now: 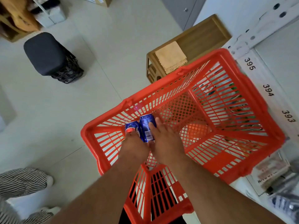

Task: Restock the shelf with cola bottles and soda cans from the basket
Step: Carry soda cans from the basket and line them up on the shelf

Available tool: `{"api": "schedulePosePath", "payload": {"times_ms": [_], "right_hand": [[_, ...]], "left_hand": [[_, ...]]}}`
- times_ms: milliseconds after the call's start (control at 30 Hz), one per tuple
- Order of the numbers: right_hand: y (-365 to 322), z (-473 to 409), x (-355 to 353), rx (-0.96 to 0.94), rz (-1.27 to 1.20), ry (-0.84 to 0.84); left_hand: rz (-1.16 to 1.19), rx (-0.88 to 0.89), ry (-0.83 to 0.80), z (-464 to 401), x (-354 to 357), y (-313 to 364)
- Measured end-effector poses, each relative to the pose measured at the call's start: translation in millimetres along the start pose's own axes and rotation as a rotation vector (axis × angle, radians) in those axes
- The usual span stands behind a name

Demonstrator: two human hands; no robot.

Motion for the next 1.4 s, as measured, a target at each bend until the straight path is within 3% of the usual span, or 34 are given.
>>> {"api": "schedulePosePath", "payload": {"times_ms": [133, 233, 300, 467, 833, 933, 1100, 1400], "right_hand": [[0, 1, 17, 0.022, 0.053, -0.051], [15, 7, 12, 0.167, 0.061, -0.098], [23, 9, 5, 0.255, -0.004, -0.05], [-2, -16, 3, 0.225, -0.352, 0.179], [16, -33, 10, 0.432, -0.611, 0.15], [14, -31, 11, 0.417, -0.575, 0.208], [9, -33, 18, 0.378, -0.353, 0.143], [28, -38, 17, 0.373, -0.345, 0.13]], "left_hand": [[0.017, 0.003, -0.006, -3, 1, -4], [0.054, -0.033, -0.033, -7, 4, -8], [0.089, -0.056, -0.031, -10, 7, -9], [0.141, -0.115, 0.021, -15, 7, -3], [0.21, -0.185, 0.058, -16, 16, -1], [0.267, -0.195, 0.055, -18, 20, -1], [0.344, -0.223, 0.02, -26, 21, 11], [0.363, -0.212, -0.037, -38, 42, 13]]}}
Point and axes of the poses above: each hand's wrist, its own z-axis away from the middle knuckle, its own x-axis out of the palm, y = z × x, the point moved 3 cm from there along -z, towards the middle knuckle, and after that the axes turned 14 degrees about -z, right-handed, at the moved point
